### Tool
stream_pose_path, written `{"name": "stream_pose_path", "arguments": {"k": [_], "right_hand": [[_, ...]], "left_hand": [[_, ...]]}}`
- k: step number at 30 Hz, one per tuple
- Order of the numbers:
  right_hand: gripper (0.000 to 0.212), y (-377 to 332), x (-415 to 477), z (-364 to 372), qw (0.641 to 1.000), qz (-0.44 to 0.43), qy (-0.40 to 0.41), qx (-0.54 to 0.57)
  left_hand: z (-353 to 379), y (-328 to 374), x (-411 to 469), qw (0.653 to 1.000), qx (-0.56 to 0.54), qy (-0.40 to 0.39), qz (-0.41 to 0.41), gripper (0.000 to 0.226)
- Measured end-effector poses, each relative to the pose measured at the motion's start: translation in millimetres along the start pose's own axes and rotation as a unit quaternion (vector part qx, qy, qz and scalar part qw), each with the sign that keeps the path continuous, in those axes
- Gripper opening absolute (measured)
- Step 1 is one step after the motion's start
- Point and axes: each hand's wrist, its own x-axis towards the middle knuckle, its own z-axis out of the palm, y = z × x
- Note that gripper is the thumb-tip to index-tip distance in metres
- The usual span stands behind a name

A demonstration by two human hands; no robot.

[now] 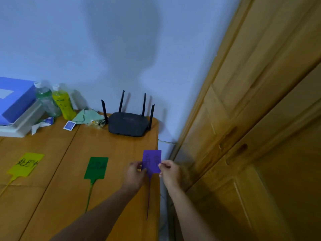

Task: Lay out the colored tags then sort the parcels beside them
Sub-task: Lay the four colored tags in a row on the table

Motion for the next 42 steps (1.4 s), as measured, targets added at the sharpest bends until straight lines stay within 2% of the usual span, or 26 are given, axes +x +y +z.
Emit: {"name": "stream_pose_path", "arguments": {"k": [4,7,14,18,21,23,26,32,37,42], "right_hand": [[0.012,23.4,17.6,23.5,0.999,0.026,-0.006,-0.033],[0.015,33.1,22.1,35.7,0.994,0.014,-0.012,-0.111],[0.018,40.8,25.6,44.8,0.948,-0.031,-0.02,-0.315],[0.025,37.2,25.2,46.2,0.93,-0.048,-0.029,-0.363],[0.029,31.4,23.9,42.4,0.932,-0.03,-0.036,-0.36],[0.031,20.3,18.6,37.6,0.93,-0.049,-0.035,-0.363],[0.042,-17.9,10.8,23.4,0.906,-0.137,-0.047,-0.399],[0.057,-177.5,-19.4,-12.4,0.862,-0.254,-0.068,-0.434],[0.066,-295.5,-79.3,-29.3,0.839,-0.291,-0.069,-0.454],[0.07,-366.8,-150.7,-23.4,0.826,-0.317,-0.052,-0.464]], "left_hand": [[10.9,-19.1,17.3,0.996,0.086,-0.025,0.001,0.036],[14.8,-33.7,24.5,0.989,0.143,-0.038,0.012,0.036],[23.3,-40.3,24.7,0.963,0.264,-0.031,0.047,0.047],[25.1,-34.0,25.1,0.955,0.293,-0.023,0.029,0.052],[16.5,-29.3,23.8,0.963,0.268,-0.038,0.02,0.039],[2.7,-17.5,19.9,0.954,0.298,-0.03,0.021,0.029],[-31.5,20.9,16.6,0.914,0.402,0.014,0.057,0.04],[-134.9,125.7,4.5,0.89,0.435,0.064,0.123,0.058],[-234.1,199.2,-34.9,0.874,0.459,0.072,0.14,0.061],[-321.3,225.3,-83.7,0.873,0.452,0.098,0.156,0.067]]}}
